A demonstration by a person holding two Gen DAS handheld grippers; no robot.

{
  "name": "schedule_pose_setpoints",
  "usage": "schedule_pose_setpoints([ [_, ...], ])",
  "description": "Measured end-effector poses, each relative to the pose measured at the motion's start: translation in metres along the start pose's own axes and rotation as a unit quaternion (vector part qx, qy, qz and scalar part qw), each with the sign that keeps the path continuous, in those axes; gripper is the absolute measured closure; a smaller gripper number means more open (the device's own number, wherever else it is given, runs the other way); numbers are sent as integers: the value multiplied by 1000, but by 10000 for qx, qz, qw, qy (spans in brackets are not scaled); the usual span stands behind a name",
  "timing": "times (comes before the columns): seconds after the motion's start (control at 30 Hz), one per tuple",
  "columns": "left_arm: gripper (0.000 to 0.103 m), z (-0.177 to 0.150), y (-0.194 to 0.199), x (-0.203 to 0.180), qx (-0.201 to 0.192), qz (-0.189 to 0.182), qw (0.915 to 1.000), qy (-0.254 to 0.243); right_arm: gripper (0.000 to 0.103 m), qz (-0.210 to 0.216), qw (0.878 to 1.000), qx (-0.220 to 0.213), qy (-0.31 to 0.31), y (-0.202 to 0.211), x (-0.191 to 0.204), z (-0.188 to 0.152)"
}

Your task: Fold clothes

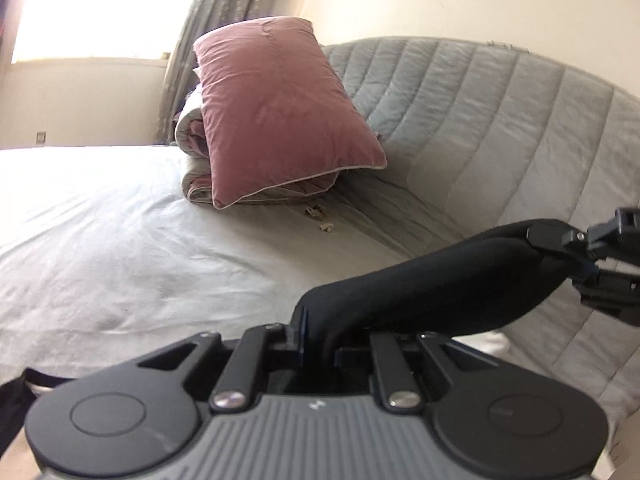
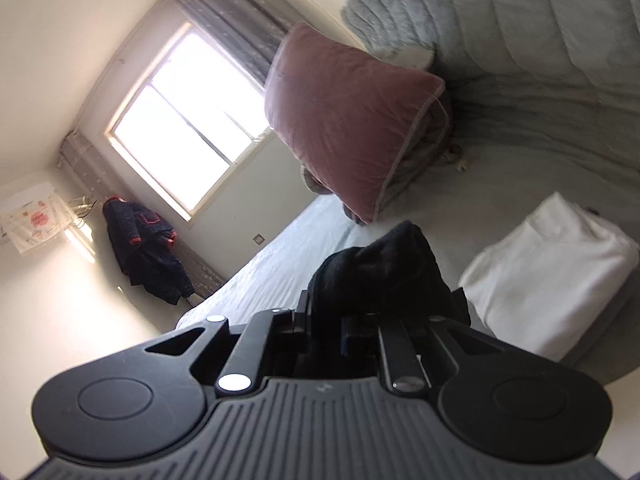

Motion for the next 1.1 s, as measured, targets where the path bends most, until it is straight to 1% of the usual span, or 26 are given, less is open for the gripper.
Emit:
schedule_pose_setpoints([
  [0.17,91,18,12,-19,-241,-25,9989,409,87,67,9995,-281,86,15,15,24],
  [0.3,91,23,15,-48,-319,-203,9957,842,87,25,9983,-546,189,38,21,51],
  [0.47,91,19,12,-103,-261,-580,9905,1220,87,-150,9954,-861,390,78,20,85],
  [0.57,91,14,15,-139,-242,-794,9875,1343,87,-271,9931,-1042,467,102,14,102],
  [0.73,91,-4,24,-180,-233,-1027,9820,1568,87,-448,9896,-1256,531,134,-2,118],
  [0.83,91,-22,32,-187,-219,-990,9780,1823,87,-513,9895,-1251,511,143,-12,115],
  [0.93,91,-42,40,-185,-185,-881,9737,2094,87,-499,9915,-1083,512,135,-15,95],
  [1.03,91,-63,50,-162,-152,-575,9679,2444,87,-459,9937,-873,527,123,-13,71],
  [1.1,91,-72,62,-129,-244,-255,9646,2613,87,-395,9954,-661,571,105,-6,47],
])
Point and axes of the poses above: each gripper's, at about its wrist camera, not at the fingertips, and y roughly against the way its jaws point, x to its left, z to its top, the point moved 9 cm from there along -y, roughly the way its jaws point, and after that the axes turned 11 degrees about -x, right-handed, at the moved point
